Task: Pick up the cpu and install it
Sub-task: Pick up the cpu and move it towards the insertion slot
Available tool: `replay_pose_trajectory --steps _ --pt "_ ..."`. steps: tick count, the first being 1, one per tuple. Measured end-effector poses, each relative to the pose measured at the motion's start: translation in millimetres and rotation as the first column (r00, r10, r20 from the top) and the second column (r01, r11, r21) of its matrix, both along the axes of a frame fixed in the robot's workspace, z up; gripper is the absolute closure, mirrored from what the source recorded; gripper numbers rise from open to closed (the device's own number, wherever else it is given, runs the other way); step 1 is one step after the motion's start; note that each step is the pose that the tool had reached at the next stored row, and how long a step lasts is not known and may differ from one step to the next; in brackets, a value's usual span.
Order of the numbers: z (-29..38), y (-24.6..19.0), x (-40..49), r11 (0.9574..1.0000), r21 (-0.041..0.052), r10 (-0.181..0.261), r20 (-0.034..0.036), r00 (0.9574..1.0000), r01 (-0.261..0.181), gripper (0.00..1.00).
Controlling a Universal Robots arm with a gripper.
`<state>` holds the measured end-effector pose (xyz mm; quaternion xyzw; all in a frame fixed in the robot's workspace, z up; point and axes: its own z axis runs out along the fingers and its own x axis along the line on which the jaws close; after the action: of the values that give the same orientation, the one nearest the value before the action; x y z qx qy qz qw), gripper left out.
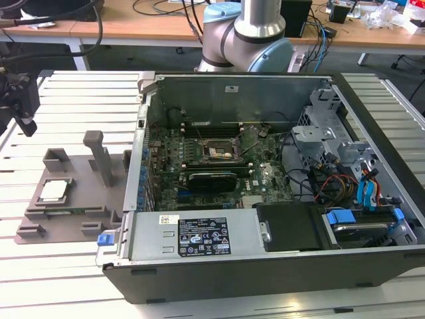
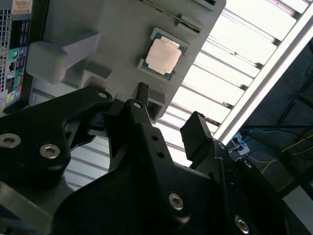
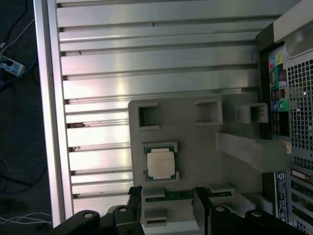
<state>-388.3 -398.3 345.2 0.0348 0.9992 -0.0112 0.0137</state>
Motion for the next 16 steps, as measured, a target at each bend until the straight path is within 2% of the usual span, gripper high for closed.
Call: replay_pose_trajectory --steps 16 --pt "-12.3 0.0 0.0 1.0 0.0 0.0 0.0 1.0 0.0 0.45"
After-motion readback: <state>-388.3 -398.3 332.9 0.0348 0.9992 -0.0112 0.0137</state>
